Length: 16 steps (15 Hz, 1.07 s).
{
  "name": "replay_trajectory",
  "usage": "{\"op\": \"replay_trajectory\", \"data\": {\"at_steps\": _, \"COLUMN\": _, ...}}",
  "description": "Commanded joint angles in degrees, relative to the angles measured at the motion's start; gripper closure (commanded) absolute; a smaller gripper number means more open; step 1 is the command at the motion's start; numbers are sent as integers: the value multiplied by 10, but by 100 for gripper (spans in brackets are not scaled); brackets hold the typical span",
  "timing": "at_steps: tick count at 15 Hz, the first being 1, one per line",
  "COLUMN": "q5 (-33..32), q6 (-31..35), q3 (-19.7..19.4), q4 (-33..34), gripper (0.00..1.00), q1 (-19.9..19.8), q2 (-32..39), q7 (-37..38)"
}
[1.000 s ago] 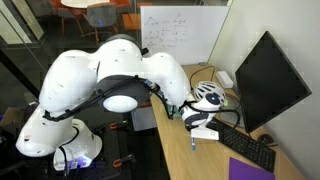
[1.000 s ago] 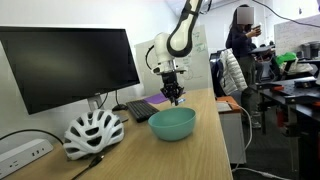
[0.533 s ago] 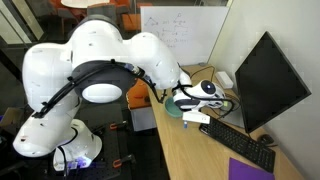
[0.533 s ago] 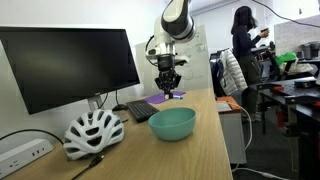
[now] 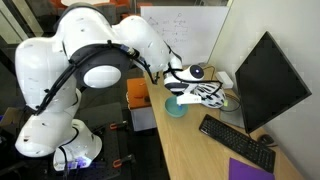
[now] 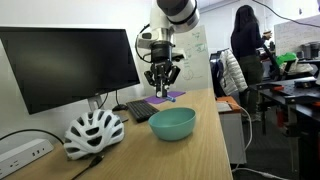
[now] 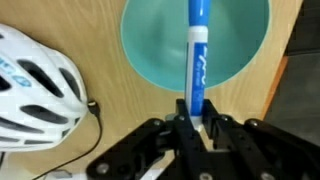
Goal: Put the marker in the bowl
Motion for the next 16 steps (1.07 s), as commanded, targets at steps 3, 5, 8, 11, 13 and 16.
{"op": "replay_trajectory", "data": {"at_steps": 3, "q5": -17, "q6": 23, "q3": -42, "q4": 2, "gripper": 95, "q1": 73, "q2": 15, "q7": 23}}
{"op": "replay_trajectory", "data": {"at_steps": 5, "q5": -29, "q6": 21, "q3": -60, "q4": 3, "gripper": 95, "q1": 88, "q2": 26, "q7": 34}}
{"op": "replay_trajectory", "data": {"at_steps": 8, "q5": -44, "q6": 26, "q3": -86, "q4": 12, "gripper": 53, "q1": 104, "q2": 52, "q7": 59}}
{"op": "replay_trajectory", "data": {"at_steps": 11, "q5": -55, "q6": 48, "q3": -90, "q4": 6, "gripper": 31, "q1": 101, "q2": 55, "q7": 84}}
{"op": "replay_trajectory", "data": {"at_steps": 13, "q5": -92, "q6": 26, "q3": -116, "q4": -3, "gripper": 18, "q1": 119, "q2": 34, "q7": 131}}
{"op": "replay_trajectory", "data": {"at_steps": 16, "q5": -161, "q6": -14, "q3": -155, "q4": -15, "gripper": 0, "q1": 146, "q2": -3, "q7": 230}}
